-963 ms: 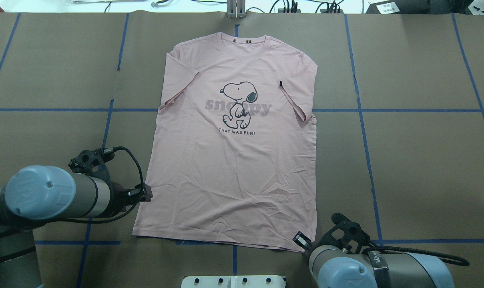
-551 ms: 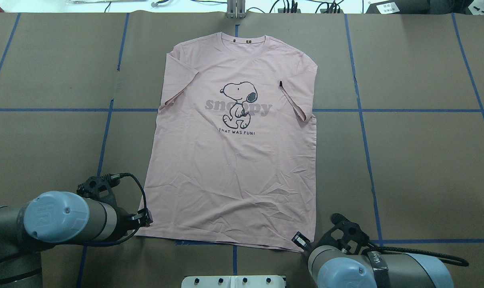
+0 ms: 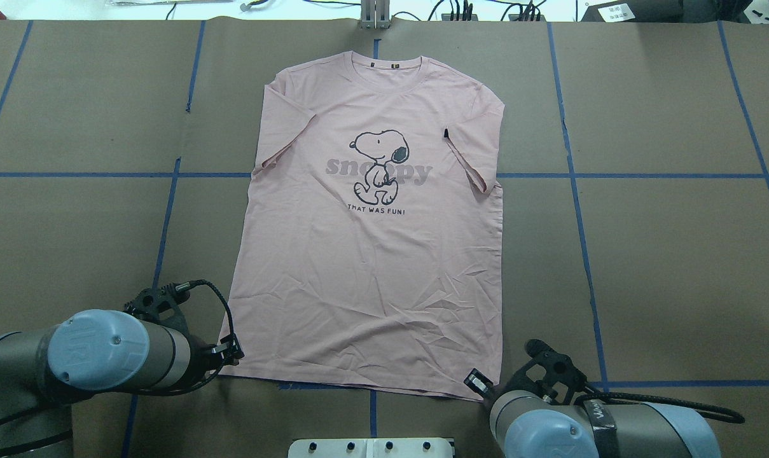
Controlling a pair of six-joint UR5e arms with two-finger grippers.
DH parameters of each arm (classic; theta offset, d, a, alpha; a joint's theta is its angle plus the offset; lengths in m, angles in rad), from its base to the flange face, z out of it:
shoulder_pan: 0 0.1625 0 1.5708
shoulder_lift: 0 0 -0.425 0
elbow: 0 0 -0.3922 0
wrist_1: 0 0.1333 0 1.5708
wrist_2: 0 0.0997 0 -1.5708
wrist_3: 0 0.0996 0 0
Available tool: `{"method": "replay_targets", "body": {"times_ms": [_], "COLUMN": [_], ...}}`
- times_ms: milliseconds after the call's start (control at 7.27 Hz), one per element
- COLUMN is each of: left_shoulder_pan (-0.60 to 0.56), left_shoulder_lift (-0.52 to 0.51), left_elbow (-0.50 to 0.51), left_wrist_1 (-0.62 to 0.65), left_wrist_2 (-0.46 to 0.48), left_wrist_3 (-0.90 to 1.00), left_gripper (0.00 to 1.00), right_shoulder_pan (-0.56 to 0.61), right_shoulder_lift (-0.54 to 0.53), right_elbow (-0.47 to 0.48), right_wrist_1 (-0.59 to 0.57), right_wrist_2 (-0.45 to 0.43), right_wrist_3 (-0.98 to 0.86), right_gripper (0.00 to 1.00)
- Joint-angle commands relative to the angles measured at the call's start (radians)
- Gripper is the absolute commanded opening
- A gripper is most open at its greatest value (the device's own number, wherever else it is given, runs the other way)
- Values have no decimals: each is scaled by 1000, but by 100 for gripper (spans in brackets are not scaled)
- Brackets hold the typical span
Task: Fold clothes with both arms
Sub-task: 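Slide the left gripper down to the other hem corner and grasp it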
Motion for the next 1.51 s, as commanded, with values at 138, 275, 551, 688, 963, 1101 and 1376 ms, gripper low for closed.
{"method": "replay_targets", "body": {"times_ms": [138,275,551,688,963,1101,1376], "left_shoulder_pan": [4,4,2,4,4,5,36], "left_shoulder_lift": [5,1,0,0,-3,-3,3], "left_elbow": [29,23,23,23,2,-36,-112], "left_wrist_1": [0,1,2,2,3,5,12], "left_wrist_2": [2,2,1,2,2,0,-24], "left_wrist_3": [3,5,-1,0,0,-1,-6], "left_gripper": [63,57,3,0,0,0,0], "right_shoulder_pan": [0,0,0,-2,0,5,3], "right_shoulder_lift": [3,3,0,0,-2,-8,-99], "right_elbow": [1,1,1,0,0,4,110], "right_wrist_1": [0,0,0,0,0,2,2], "right_wrist_2": [-2,-2,-2,0,0,0,2], "right_wrist_3": [-1,-1,-1,-1,-1,-1,-4], "right_gripper": [0,0,0,0,0,0,0]}}
